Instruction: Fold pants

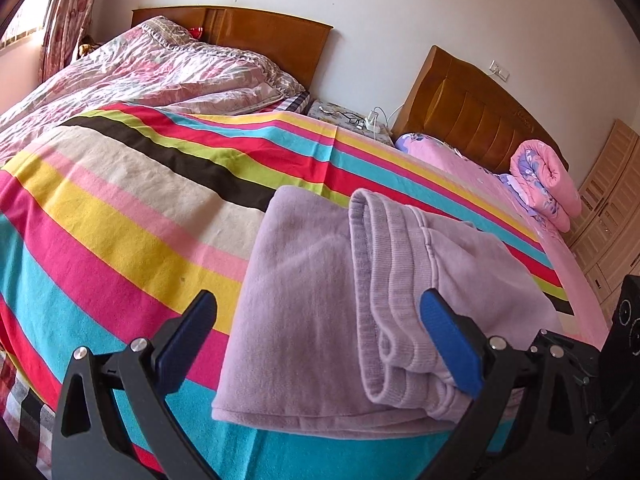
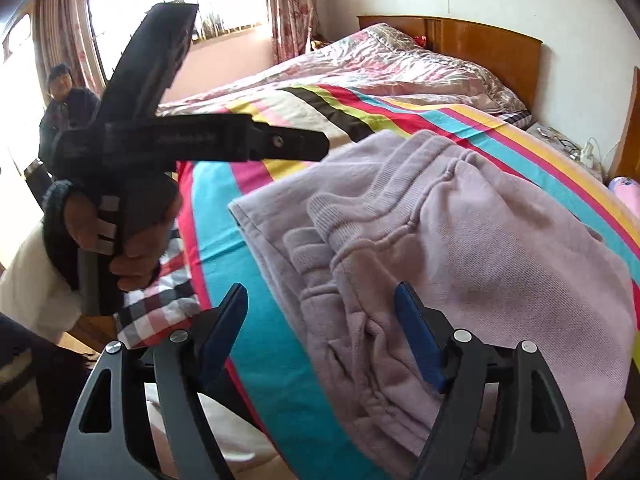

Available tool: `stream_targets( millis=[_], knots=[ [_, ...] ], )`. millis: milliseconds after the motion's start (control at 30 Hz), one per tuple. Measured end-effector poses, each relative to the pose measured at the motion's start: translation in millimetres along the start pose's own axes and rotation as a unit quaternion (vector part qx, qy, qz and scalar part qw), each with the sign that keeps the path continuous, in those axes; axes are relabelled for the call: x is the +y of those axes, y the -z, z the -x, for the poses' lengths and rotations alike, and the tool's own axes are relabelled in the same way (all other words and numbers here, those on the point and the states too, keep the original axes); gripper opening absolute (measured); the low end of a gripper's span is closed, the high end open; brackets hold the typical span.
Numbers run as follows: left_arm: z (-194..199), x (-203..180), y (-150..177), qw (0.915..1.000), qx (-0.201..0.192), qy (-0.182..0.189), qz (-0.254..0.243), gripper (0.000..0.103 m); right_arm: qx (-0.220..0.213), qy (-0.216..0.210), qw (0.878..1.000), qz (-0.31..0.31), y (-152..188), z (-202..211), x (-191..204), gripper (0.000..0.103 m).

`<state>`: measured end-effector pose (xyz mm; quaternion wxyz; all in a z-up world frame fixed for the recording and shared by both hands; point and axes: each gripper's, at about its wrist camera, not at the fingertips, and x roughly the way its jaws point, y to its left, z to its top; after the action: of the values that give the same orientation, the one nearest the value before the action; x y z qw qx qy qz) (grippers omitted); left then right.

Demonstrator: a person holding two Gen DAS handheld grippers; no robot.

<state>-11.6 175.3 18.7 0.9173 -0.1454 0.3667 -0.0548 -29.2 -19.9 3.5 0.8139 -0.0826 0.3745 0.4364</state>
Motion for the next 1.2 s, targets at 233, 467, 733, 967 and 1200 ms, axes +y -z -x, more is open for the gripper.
stream_targets(
  millis=[233,467,733,967,1200],
  knots=[
    [7,21,3,0.9989,-0.007,-0.023,0.04,0.102,0.064,0.049,0.997,-0.021,-20,-28,-18,0.046],
    [7,17,9,0.999,-0.004,-0.013,0.042,0.102,0.02,0.078,0.997,-0.013,-11,-15,-12,0.014],
    [11,29,9,0.9974,-0.016,-0.015,0.068,0.102,0.057,0.081,0.993,0.057,3,-29,10,0.023],
    [12,33,13,0.997,-0.014,-0.02,0.073,0.102,0.058,0.059,0.992,0.091,12,-25,17,0.055],
    [13,28,14,0.9977,-0.014,-0.015,0.065,0.102,0.077,0.128,0.976,0.161,25,-30,26,0.034]
  ],
)
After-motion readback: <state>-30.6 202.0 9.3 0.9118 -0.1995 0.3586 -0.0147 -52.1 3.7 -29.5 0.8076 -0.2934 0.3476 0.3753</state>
